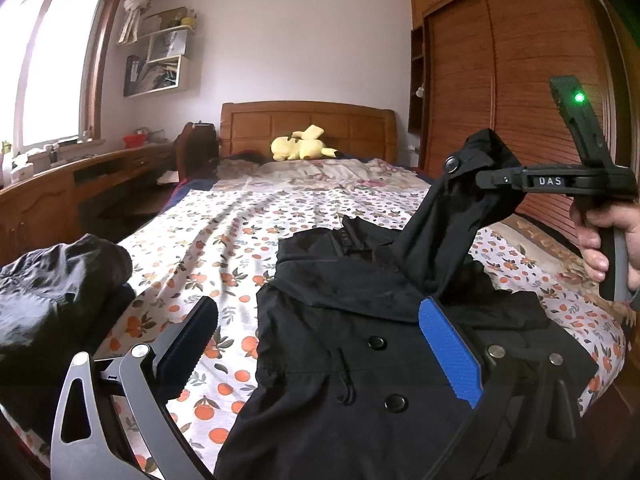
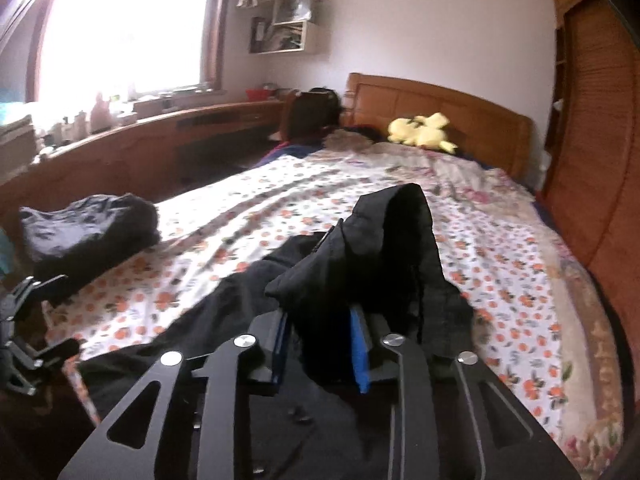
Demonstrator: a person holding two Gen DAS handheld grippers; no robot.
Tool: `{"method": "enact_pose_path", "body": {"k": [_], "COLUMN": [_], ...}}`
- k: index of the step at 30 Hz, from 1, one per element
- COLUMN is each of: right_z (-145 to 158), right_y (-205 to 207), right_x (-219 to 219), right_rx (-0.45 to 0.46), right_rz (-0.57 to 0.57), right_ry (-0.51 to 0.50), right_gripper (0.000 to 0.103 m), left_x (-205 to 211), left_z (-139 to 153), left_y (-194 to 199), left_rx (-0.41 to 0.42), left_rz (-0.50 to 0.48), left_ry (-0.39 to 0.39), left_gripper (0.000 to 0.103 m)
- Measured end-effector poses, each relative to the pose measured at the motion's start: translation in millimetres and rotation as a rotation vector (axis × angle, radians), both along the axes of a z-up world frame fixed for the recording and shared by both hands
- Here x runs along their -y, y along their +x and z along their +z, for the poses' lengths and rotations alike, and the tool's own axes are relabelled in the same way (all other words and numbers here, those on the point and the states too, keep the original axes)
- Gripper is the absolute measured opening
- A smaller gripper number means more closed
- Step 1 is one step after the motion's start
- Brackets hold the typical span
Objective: Fold large clothes
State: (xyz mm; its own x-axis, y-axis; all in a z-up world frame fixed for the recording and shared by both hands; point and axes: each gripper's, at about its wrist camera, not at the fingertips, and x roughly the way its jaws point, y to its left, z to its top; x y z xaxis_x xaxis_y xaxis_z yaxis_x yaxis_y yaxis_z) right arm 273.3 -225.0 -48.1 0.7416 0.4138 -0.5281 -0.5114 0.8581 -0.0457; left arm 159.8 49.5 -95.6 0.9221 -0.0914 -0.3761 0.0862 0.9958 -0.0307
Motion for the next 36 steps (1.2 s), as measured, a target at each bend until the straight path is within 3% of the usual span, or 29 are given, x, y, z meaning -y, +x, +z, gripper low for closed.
{"method": "enact_pose_path", "body": {"k": [5,11,19,25,36], "right_z": [10.1,19.5,-6.1,-38.2,-155.6], "right_y": [-16.4,-33.3,-30.0,-27.9,-9.7], "right_x": [-16.6,-31.9,-15.0,5.3,46.6], "right_rx": [-0.011,0.014,-0.010,-0.035,-0.180], "right_rz": [0.083,0.106,0.056,0.007,-0.093], "right_ry": [0.034,-0.004,-0.030,-0.044,-0.115], "right_gripper": [0.047,0.048,0.048,0.055,0.055], "left_x": [-1.3,-0.2,6.9,12.0,16.5], "left_z": [1.0,0.9,-7.4,-19.9,-63.2], "left_y": [-0.3,-0.1,7.1,15.0,42.6], "left_rx": [0.001,-0.002,-0.031,-0.066,-0.221], "left_rz": [0.005,0.002,-0.003,-0.004,-0.042], "left_ry": [-0.003,-0.003,0.024,0.048,0.068], "left_gripper": [0.101,0.101,0.101,0.101,0.101]}}
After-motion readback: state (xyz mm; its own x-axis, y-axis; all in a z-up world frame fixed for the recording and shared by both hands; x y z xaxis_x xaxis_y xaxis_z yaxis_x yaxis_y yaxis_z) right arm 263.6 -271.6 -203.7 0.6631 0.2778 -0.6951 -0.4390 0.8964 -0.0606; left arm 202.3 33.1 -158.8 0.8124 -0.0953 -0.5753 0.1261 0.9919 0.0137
